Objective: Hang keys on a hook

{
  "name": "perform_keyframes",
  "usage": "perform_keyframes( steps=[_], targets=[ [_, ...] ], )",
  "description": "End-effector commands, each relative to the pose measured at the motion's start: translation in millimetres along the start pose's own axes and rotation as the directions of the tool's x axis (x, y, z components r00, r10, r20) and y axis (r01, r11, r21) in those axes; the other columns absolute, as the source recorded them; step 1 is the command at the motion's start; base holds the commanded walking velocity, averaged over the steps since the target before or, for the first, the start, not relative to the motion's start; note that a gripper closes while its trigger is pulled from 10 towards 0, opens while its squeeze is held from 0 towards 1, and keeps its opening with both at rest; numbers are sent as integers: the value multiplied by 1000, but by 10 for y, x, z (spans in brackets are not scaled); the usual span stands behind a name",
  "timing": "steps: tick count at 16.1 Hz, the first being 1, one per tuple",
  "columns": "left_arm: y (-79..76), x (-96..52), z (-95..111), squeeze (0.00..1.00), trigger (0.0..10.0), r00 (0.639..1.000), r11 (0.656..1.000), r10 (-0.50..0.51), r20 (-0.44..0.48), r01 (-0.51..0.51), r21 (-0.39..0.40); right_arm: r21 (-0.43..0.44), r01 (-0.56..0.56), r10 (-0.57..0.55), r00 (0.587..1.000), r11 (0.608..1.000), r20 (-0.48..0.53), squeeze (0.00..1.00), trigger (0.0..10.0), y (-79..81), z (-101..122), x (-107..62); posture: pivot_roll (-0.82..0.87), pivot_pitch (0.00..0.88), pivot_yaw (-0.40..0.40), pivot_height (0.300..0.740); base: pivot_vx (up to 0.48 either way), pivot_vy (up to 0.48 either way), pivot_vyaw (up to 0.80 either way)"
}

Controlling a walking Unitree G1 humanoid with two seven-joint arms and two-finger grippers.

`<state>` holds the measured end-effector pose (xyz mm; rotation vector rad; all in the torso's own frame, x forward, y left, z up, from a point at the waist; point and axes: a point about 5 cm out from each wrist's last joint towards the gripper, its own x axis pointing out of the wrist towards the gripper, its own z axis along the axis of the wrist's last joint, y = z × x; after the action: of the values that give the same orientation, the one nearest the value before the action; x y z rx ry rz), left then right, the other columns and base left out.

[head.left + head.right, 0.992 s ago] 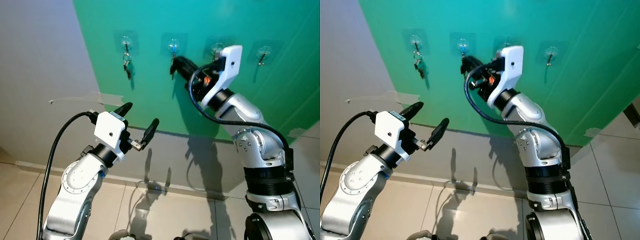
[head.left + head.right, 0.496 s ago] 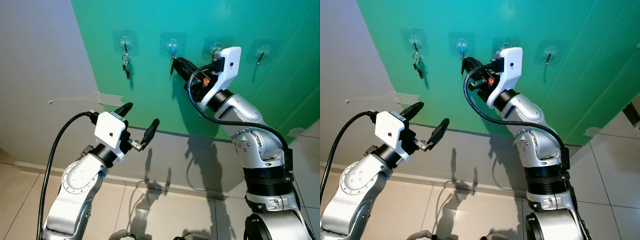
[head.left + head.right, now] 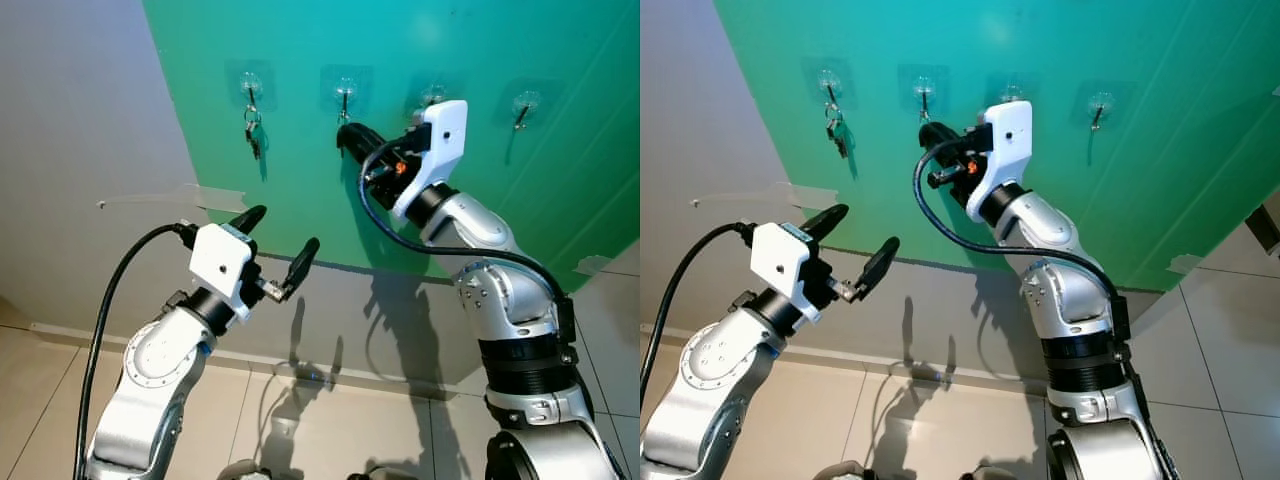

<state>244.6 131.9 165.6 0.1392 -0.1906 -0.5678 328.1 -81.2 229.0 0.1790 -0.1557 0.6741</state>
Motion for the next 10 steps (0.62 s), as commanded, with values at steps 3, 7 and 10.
perform_keyframes(
  steps=[3,7,10],
  targets=[
    [-13,32,149,0,10000,997,1000,-8,79,8,4,-4,32,-32,999,999,3,0,10000,-28,-19,-24,-11,79,-24,740,0,0,0],
    [-48,29,170,0,10000,995,1000,-13,102,14,-11,7,60,-60,998,998,-4,1000,10000,-74,-76,-108,-10,64,-30,740,0,0,0],
    [-12,-5,88,0,10000,998,1000,14,64,-13,-10,21,88,-87,995,996,-48,1000,10000,-90,-218,-273,-10,43,-29,740,0,0,0]
  ],
)
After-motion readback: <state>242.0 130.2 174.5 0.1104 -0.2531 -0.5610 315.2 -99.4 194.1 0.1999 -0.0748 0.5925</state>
